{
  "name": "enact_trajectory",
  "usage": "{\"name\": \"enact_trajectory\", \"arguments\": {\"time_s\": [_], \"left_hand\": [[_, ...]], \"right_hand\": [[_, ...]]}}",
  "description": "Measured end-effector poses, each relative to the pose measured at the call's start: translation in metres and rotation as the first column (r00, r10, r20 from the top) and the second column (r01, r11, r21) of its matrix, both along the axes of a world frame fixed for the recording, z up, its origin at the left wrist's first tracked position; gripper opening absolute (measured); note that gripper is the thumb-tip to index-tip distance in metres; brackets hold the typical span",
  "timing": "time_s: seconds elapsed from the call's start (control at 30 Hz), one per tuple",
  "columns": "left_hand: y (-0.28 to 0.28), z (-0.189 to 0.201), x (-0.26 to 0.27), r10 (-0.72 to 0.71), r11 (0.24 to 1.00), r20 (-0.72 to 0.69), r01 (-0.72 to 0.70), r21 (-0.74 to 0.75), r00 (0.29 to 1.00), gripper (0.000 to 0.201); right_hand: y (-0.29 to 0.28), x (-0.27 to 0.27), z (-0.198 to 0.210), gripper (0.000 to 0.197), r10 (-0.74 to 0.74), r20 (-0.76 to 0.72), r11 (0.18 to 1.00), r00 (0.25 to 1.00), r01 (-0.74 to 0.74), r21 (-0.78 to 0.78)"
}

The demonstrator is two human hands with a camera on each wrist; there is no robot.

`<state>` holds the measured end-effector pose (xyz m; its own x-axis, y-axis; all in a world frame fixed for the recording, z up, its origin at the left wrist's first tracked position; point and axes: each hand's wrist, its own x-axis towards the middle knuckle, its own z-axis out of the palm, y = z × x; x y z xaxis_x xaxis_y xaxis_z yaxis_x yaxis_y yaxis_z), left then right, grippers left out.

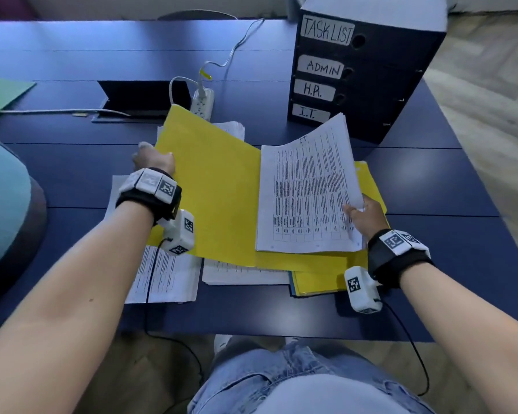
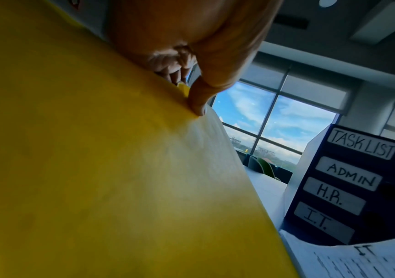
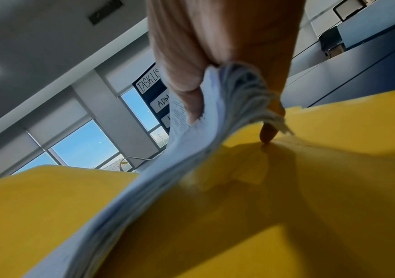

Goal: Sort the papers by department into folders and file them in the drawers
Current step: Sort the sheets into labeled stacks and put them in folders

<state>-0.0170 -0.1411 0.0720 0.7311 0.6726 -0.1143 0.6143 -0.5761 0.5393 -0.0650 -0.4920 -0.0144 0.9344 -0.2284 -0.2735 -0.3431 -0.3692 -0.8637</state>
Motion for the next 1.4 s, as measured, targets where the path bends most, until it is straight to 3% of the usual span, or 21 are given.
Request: {"name": "enact_trajectory", "arguments": {"time_s": [0.23,0.43,0.57,0.7,0.8,0.9,0.97,1.07,1.23,1.33,1.4], "left_hand": [[-0.007,0.027,0.002,-0.073,0.997,0.004,0.073,0.007,0.997,0.037],[-0.017,0.05,-0.004,-0.19,0.981,0.088,0.193,-0.021,0.978,0.037],[-0.029,0.067,-0.011,-0.32,0.947,0.083,0.322,-0.008,0.944,0.017],[-0.05,0.074,-0.014,-0.404,0.904,0.108,0.415,-0.104,0.908,0.037],[-0.072,0.08,-0.022,-0.473,0.833,0.161,0.499,-0.239,0.866,0.034],[-0.097,0.086,-0.03,-0.521,0.722,0.183,0.545,-0.426,0.834,0.009],[-0.11,0.087,-0.031,-0.505,0.651,0.226,0.539,-0.535,0.833,0.023],[-0.134,0.086,-0.036,-0.508,0.58,0.229,0.526,-0.623,0.83,0.032],[-0.176,0.06,-0.047,-0.542,0.473,0.146,0.443,-0.762,0.828,0.008],[-0.194,0.03,-0.053,-0.608,0.489,0.046,0.42,-0.765,0.792,0.048],[-0.2,0.008,-0.054,-0.625,0.547,-0.026,0.414,-0.728,0.781,0.054]], "right_hand": [[-0.003,-0.01,-0.002,0.029,-0.015,0.019,1.0,1.0,0.015,0.009],[-0.011,-0.014,-0.002,0.028,-0.004,0.038,0.999,0.999,0.003,0.034],[-0.011,-0.016,-0.001,0.027,0.018,0.036,0.999,0.999,-0.019,0.026],[-0.006,-0.012,-0.002,0.029,0.061,0.014,0.998,0.998,-0.061,-0.01],[-0.001,-0.011,-0.002,0.036,0.062,-0.043,0.998,0.997,-0.062,-0.005],[-0.003,-0.009,-0.002,0.056,0.054,-0.163,0.998,0.985,-0.05,0.028],[-0.008,-0.008,-0.001,0.062,0.083,-0.193,0.996,0.978,-0.086,-0.006],[-0.015,-0.008,0.002,0.057,0.13,-0.176,0.986,0.976,-0.146,-0.086],[-0.025,-0.008,0.003,0.049,0.21,-0.131,0.959,0.969,-0.23,-0.166],[-0.03,-0.01,0.0,0.051,0.201,-0.097,0.976,0.975,-0.208,-0.069],[-0.033,-0.012,-0.002,0.047,0.188,-0.084,0.982,0.978,-0.19,-0.01]]}}
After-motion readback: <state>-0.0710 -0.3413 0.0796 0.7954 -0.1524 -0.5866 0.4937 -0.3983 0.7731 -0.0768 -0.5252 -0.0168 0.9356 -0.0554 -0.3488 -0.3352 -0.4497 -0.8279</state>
